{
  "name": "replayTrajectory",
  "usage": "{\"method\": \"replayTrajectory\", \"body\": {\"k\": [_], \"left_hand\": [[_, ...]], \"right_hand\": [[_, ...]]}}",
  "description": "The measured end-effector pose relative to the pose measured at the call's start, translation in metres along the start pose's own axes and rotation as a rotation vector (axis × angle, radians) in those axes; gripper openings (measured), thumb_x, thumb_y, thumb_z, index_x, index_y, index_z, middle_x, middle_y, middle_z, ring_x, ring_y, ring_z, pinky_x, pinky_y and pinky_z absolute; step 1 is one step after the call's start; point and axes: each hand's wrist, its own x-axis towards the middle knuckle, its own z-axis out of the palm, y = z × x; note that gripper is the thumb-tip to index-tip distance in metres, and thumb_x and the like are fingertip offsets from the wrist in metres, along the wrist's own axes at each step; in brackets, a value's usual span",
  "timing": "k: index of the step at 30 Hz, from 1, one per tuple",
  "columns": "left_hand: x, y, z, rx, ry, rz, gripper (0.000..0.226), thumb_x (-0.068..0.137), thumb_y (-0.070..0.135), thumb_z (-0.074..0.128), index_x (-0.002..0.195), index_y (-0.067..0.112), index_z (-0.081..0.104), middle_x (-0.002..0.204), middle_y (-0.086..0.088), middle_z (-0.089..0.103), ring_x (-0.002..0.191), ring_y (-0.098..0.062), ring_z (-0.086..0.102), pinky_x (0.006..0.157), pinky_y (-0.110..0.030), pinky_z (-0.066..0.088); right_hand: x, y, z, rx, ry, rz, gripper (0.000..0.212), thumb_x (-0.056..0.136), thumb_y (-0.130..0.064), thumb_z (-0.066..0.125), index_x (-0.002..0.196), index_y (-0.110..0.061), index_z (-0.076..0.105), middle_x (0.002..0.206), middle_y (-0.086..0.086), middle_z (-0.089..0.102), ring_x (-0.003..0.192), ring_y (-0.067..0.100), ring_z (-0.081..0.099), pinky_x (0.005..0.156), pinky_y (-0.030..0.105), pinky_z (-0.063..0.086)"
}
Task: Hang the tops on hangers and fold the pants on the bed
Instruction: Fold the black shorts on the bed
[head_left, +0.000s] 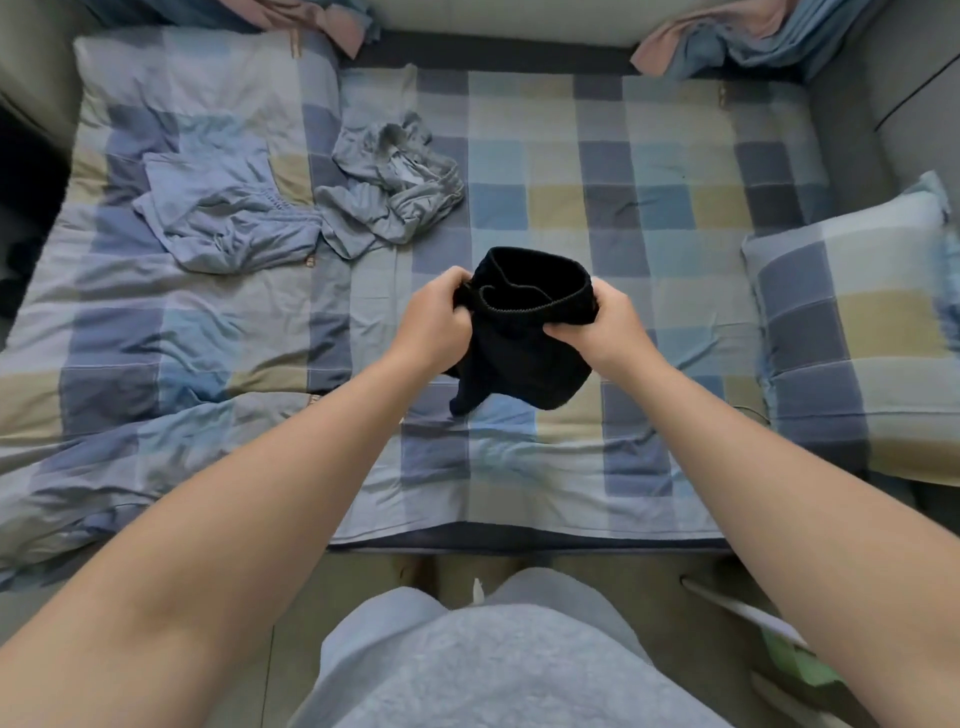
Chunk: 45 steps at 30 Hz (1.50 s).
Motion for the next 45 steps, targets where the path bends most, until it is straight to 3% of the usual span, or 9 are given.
{"method": "replayTrajectory", "body": {"k": [6, 12, 22, 28, 31, 34, 37, 41, 45], "left_hand": [[0.0, -0.017, 0.029, 0.014, 0.068, 0.077, 0.037, 0.08, 0.005, 0.039, 0.099, 0.024, 0.063, 0.084, 0.01, 0.062, 0.089, -0.029, 0.058, 0.079, -0.042, 0.048], [-0.036, -0.093, 0.093, 0.201, -0.007, -0.069, 0.039, 0.081, 0.002, 0.044, 0.105, 0.023, 0.067, 0.098, 0.002, 0.065, 0.108, -0.031, 0.056, 0.091, -0.047, 0.045], [-0.142, -0.254, 0.197, 0.378, -0.475, -0.489, 0.033, 0.081, -0.003, 0.041, 0.089, 0.028, 0.048, 0.089, 0.004, 0.059, 0.088, -0.028, 0.048, 0.076, -0.037, 0.032], [-0.201, -0.307, 0.22, 0.313, -0.765, -0.686, 0.018, 0.073, 0.008, 0.036, 0.075, 0.024, 0.044, 0.085, 0.002, 0.06, 0.085, -0.029, 0.052, 0.07, -0.036, 0.038], [-0.211, -0.318, 0.223, 0.278, -0.832, -0.716, 0.01, 0.066, 0.015, 0.035, 0.069, 0.023, 0.04, 0.079, 0.0, 0.059, 0.081, -0.029, 0.053, 0.064, -0.033, 0.037], [-0.196, -0.323, 0.223, 0.262, -0.801, -0.732, 0.024, 0.083, 0.001, 0.045, 0.07, 0.02, 0.042, 0.077, 0.001, 0.055, 0.083, -0.027, 0.053, 0.058, -0.028, 0.034], [-0.158, -0.324, 0.221, 0.256, -0.716, -0.722, 0.019, 0.087, 0.001, 0.051, 0.078, 0.018, 0.051, 0.088, -0.005, 0.062, 0.093, -0.032, 0.061, 0.067, -0.032, 0.041], [-0.093, -0.314, 0.22, 0.204, -0.539, -0.645, 0.009, 0.095, 0.012, 0.055, 0.088, 0.016, 0.056, 0.096, -0.008, 0.063, 0.099, -0.031, 0.06, 0.077, -0.032, 0.041], [-0.037, -0.304, 0.226, 0.133, -0.304, -0.552, 0.002, 0.1, 0.022, 0.054, 0.101, 0.022, 0.056, 0.101, -0.001, 0.061, 0.099, -0.024, 0.058, 0.081, -0.031, 0.039]], "right_hand": [[0.005, 0.033, -0.001, -0.14, 0.104, -0.05, 0.028, 0.082, -0.017, 0.078, 0.102, -0.015, 0.058, 0.096, -0.005, 0.066, 0.096, 0.021, 0.061, 0.086, 0.036, 0.049], [-0.02, 0.136, 0.047, -0.461, 0.037, -0.039, 0.023, 0.076, -0.025, 0.062, 0.091, -0.023, 0.044, 0.09, -0.006, 0.047, 0.096, 0.032, 0.053, 0.082, 0.037, 0.029], [-0.102, 0.317, 0.158, -0.652, -0.334, 0.245, 0.039, 0.082, -0.007, 0.065, 0.108, -0.03, 0.048, 0.102, -0.015, 0.043, 0.113, 0.014, 0.046, 0.095, 0.029, 0.023], [-0.158, 0.366, 0.196, -0.571, -0.538, 0.461, 0.019, 0.088, -0.02, 0.061, 0.098, -0.027, 0.047, 0.099, -0.009, 0.054, 0.099, 0.019, 0.055, 0.085, 0.032, 0.028], [-0.164, 0.375, 0.198, -0.441, -0.607, 0.575, 0.019, 0.085, -0.025, 0.065, 0.093, -0.024, 0.047, 0.094, -0.006, 0.061, 0.09, 0.022, 0.058, 0.079, 0.037, 0.043], [-0.147, 0.373, 0.193, -0.274, -0.549, 0.626, 0.023, 0.082, -0.023, 0.074, 0.091, -0.02, 0.053, 0.088, -0.005, 0.065, 0.085, 0.018, 0.062, 0.069, 0.029, 0.047], [-0.108, 0.37, 0.184, -0.168, -0.471, 0.63, 0.025, 0.083, -0.028, 0.077, 0.091, -0.011, 0.06, 0.087, 0.002, 0.069, 0.08, 0.016, 0.065, 0.065, 0.027, 0.047], [-0.039, 0.366, 0.17, -0.076, -0.347, 0.628, 0.021, 0.085, -0.041, 0.075, 0.095, -0.024, 0.066, 0.099, -0.003, 0.07, 0.094, 0.018, 0.067, 0.088, 0.039, 0.055], [0.022, 0.357, 0.157, -0.018, -0.124, 0.53, 0.019, 0.086, -0.036, 0.075, 0.096, -0.025, 0.064, 0.103, -0.002, 0.068, 0.1, 0.02, 0.066, 0.095, 0.046, 0.054]]}}
